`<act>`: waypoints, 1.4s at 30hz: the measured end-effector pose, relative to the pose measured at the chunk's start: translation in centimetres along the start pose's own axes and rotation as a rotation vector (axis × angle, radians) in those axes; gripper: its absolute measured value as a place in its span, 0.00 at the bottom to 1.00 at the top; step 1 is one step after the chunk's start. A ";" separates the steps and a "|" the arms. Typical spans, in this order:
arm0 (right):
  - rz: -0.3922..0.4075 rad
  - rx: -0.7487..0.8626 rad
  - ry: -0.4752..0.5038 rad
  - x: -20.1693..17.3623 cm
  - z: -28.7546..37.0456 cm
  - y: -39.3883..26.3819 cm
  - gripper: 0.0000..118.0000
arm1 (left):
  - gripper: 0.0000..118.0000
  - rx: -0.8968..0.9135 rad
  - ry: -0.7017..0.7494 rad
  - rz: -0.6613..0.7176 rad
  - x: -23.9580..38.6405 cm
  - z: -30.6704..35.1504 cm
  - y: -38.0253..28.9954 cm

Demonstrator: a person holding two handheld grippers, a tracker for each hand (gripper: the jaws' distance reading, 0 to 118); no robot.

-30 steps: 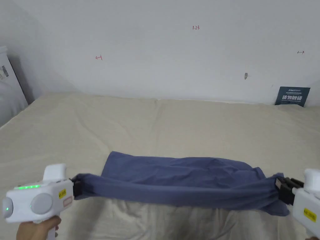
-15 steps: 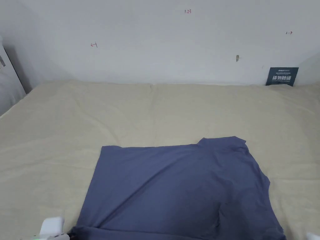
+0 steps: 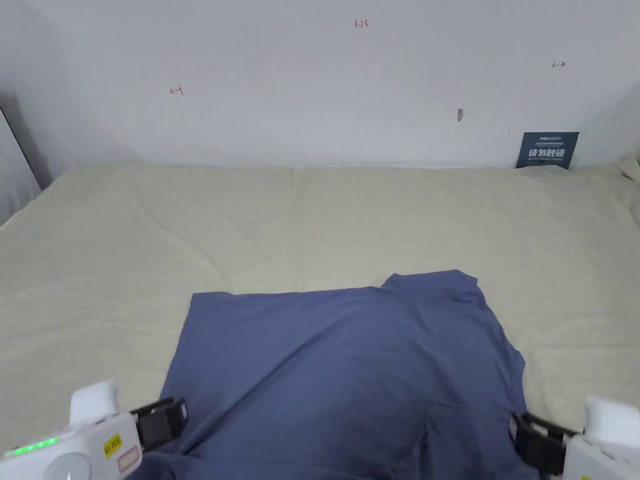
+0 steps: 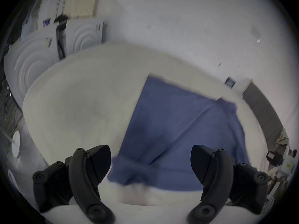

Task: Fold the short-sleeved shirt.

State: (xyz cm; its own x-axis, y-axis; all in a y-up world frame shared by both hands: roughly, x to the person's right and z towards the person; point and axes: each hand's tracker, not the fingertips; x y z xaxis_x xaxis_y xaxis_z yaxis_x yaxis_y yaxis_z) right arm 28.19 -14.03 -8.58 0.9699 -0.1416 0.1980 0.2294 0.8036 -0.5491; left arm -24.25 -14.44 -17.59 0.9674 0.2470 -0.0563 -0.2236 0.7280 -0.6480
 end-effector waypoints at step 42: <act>0.166 0.307 -0.129 -3.9 5.3 1.3 0.00 | 0.91 -0.247 0.156 -0.100 -2.6 -3.6 -3.8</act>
State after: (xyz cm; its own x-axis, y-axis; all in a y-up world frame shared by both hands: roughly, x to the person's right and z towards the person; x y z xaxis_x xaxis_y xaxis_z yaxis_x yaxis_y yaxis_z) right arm 24.28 -9.36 -5.80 0.9692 0.0633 0.2379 0.0159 0.9483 -0.3170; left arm -25.49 -20.12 -17.74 0.9940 0.0669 -0.0866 -0.1092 0.5612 -0.8205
